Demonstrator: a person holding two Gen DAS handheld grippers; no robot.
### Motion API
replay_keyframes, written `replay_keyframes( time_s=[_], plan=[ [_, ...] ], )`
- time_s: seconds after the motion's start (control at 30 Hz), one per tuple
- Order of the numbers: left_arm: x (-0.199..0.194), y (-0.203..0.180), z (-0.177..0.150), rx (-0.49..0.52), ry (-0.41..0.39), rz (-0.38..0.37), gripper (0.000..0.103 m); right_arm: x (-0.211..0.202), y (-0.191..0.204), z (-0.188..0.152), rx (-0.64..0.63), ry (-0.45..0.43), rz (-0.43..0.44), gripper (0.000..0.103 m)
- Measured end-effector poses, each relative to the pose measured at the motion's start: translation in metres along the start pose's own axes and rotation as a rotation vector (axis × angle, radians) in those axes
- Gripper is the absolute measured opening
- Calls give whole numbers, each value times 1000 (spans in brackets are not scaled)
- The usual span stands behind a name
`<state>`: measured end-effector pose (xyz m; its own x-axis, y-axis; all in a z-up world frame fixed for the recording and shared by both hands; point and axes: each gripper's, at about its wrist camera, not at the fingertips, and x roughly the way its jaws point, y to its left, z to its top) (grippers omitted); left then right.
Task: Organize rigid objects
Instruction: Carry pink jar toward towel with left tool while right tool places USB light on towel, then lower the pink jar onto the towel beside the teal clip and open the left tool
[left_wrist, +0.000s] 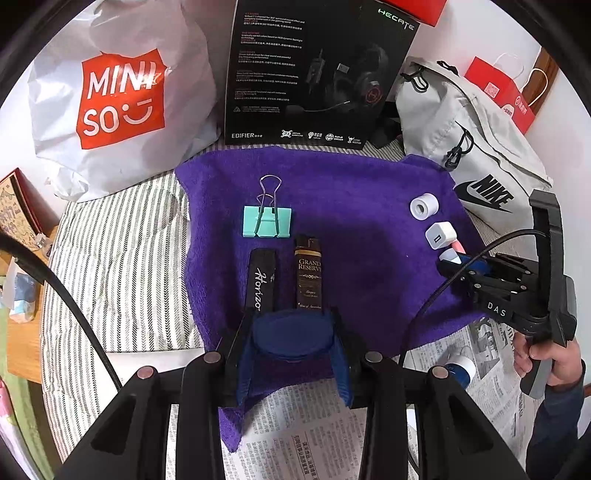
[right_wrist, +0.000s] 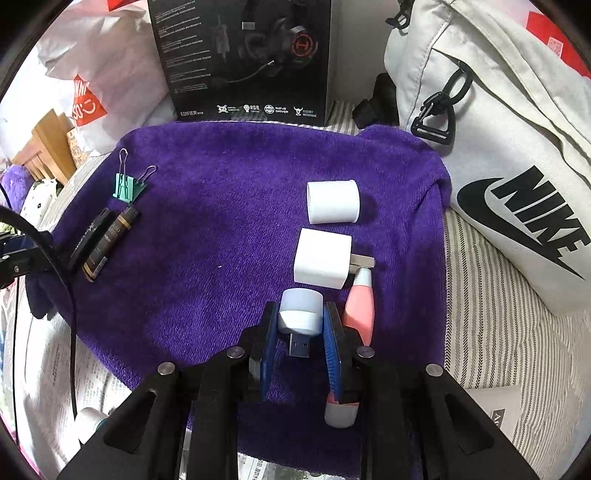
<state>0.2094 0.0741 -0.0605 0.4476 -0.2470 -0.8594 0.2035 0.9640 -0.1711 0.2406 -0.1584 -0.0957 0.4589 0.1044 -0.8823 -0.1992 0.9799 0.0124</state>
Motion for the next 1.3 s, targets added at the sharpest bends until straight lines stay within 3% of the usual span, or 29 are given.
replay_keyframes(
  time_s=[0.13,0.7,1.03,1.3],
  plan=[
    [0,-3,-1,8,5,0,34,-4,-2,-3,19,14,43,51],
    [-8,-21,7,25,-10,-17,34,-60,-17,-27,69,-39,24,52],
    [27,-42,34,63,16,-30,34,-80,-27,-46,76,-54,27,53],
    [60,-47,65,91,38,4,34,-84,-39,-54,99,-59,52,53]
  ],
)
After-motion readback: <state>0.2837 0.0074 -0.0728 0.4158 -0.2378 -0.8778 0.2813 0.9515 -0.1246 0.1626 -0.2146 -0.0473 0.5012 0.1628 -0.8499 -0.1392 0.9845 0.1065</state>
